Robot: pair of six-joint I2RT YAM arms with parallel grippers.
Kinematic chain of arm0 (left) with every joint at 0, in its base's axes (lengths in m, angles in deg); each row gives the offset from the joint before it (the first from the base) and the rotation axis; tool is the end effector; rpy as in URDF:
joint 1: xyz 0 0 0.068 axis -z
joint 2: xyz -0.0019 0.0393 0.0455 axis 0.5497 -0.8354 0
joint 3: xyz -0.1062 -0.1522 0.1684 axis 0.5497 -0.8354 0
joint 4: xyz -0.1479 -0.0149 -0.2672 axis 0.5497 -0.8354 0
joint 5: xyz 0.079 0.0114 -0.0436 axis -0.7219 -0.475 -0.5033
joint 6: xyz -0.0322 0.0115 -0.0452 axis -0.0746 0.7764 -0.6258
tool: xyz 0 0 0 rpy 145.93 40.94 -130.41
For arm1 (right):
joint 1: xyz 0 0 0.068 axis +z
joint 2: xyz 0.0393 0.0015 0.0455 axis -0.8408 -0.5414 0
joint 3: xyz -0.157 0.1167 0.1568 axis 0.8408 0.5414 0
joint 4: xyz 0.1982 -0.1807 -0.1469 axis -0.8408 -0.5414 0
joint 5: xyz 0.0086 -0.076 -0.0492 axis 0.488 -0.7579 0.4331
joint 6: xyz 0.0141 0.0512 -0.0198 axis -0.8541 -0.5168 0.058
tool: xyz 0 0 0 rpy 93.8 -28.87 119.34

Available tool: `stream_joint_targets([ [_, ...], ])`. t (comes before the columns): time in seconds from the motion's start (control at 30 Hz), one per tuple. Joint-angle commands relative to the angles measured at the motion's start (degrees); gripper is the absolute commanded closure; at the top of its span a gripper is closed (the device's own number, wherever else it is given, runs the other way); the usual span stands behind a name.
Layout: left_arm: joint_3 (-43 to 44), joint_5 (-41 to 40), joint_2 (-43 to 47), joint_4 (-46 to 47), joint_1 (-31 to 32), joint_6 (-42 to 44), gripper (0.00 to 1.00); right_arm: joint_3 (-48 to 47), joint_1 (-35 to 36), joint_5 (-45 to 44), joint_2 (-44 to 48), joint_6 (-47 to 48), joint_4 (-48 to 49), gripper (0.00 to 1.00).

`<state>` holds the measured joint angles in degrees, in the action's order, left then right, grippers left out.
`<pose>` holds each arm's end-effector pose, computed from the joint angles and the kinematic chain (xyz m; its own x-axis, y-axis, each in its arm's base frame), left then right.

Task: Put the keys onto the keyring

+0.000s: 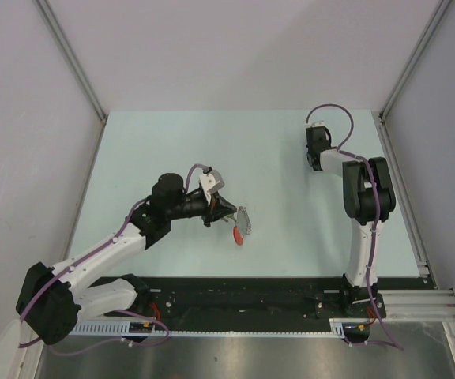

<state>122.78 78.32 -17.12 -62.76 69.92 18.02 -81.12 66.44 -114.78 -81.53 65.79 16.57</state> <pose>0.2272 -0.1967 0.2395 -0.2161 0.1792 -0.9598 0.9316 0.3322 -0.1478 0.4758 0.0580 0.0878 -0.7551 -0.2949 -0.5855 0.0274 0.8782 -0.4776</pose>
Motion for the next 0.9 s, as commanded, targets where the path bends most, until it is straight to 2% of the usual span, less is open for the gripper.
stream_joint_targets([
  [0.0,2.9,1.3,1.7,1.1,-0.4,0.4,1.0,-1.2,-0.3,2.6,0.0,-2.2,-5.5,1.0],
  [0.13,2.9,1.3,2.5,1.2,-0.4,0.3,1.0,-1.1,0.3,5.8,2.3,-4.0,-9.6,1.0],
  [0.27,2.7,1.5,3.5,1.2,-0.4,0.3,1.0,0.5,1.3,13.1,7.8,-6.2,-12.8,1.0],
  [0.5,2.9,0.7,6.2,-1.0,-0.4,1.8,1.0,10.9,4.1,27.8,19.5,-10.0,-13.3,1.0],
  [0.67,3.8,-0.7,7.7,-4.4,-0.4,4.1,1.0,22.2,7.6,39.9,27.6,-14.3,-10.0,1.0],
  [0.87,3.6,-1.9,11.1,-9.9,-0.3,6.6,1.0,29.9,16.6,40.8,32.1,-17.5,-7.4,1.0],
])
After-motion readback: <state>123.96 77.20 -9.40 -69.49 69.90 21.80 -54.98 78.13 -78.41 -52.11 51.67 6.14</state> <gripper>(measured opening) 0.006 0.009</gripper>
